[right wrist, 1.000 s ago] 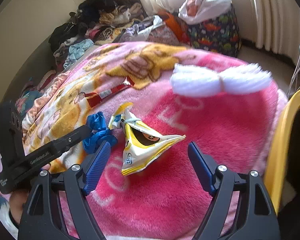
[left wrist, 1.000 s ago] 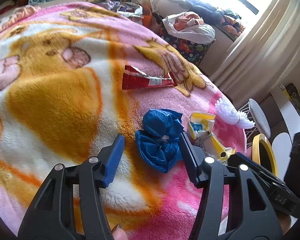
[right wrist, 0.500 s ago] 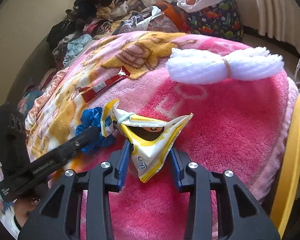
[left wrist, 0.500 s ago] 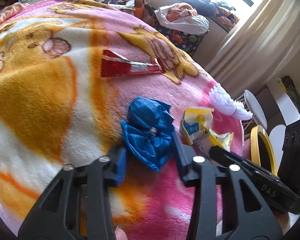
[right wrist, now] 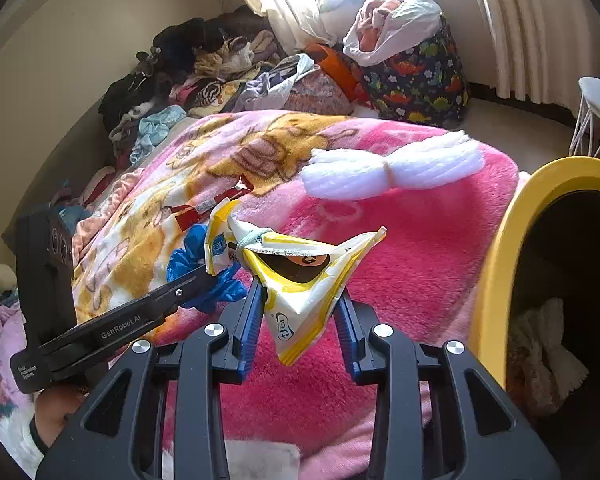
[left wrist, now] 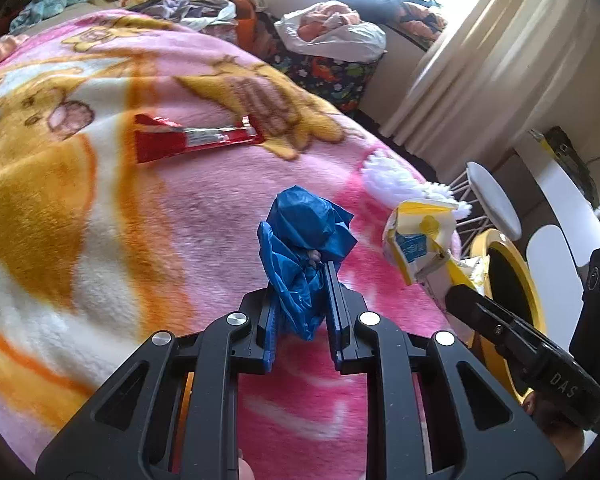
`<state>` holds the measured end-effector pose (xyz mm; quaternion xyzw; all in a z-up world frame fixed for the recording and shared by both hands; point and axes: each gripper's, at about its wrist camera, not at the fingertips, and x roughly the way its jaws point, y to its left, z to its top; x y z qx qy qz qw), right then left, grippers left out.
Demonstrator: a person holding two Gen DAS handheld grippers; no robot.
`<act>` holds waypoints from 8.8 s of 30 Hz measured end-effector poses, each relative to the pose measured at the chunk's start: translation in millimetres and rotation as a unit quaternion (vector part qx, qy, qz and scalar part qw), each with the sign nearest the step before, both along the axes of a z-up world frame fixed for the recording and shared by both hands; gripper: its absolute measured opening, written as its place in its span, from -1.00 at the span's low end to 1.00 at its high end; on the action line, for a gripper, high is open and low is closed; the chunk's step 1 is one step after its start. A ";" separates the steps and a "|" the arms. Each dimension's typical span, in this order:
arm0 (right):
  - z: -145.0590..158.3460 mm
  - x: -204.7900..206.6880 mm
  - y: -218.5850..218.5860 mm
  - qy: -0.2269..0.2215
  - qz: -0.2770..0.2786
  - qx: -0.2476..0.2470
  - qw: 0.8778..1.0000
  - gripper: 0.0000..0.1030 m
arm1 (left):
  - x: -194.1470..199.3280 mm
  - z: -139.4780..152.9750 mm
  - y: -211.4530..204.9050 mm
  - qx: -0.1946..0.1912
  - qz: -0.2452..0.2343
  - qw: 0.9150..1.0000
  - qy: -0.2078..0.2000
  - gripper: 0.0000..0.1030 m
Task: Collect trash
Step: 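Grasp the blue plastic bag with the left tool while the right tool grasps the yellow-white wrapper, then carry the blue bag and yellow-white wrapper over the yellow bin with both tools, then open both tools over the bin opening to drop the bag and wrapper, then move both open tools back toward the remaining trash on the blanket, then grasp the red wrapper with the left tool while the right tool grasps the white foam net, then carry the red wrapper and white foam net over the yellow bin with both tools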
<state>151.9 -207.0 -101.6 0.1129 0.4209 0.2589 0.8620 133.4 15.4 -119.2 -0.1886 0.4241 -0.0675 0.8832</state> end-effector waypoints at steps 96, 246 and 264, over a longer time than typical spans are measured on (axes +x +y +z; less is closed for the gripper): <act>-7.5 -22.7 -224.3 0.022 -0.255 0.015 0.967 -0.32 | -13.9 23.8 -233.4 0.050 -0.266 0.962 -0.033 -0.73; 69.2 26.5 -76.3 -0.069 -0.081 0.006 0.994 -0.87 | 32.9 57.9 -2.8 0.005 0.042 0.995 -0.095 -0.79; 78.5 -11.6 -151.9 -0.087 -0.159 0.021 0.983 -0.87 | 18.6 76.5 -64.7 0.027 -0.030 0.992 -0.117 -0.79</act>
